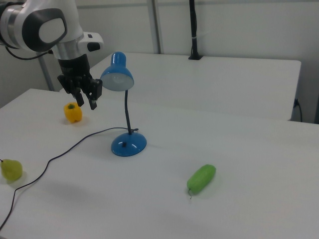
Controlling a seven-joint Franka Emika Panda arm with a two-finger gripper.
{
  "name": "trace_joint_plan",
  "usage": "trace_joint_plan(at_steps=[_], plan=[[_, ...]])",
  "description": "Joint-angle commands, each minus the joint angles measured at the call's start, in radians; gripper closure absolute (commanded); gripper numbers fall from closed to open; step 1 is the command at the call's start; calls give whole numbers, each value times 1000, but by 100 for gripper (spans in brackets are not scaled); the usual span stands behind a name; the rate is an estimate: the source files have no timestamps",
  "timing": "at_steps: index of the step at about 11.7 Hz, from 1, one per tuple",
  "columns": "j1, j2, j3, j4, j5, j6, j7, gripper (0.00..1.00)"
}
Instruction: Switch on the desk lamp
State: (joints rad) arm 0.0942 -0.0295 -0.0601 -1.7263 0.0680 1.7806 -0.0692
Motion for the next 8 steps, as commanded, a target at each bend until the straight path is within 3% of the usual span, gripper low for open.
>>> trace_joint_plan(at_steps=[1,2,8], plan=[[4,-1,2,-12,19,30,-11,91],[10,-1,5,-25,18,31,-15,100],[10,5,11,-75,19,77,-35,100]])
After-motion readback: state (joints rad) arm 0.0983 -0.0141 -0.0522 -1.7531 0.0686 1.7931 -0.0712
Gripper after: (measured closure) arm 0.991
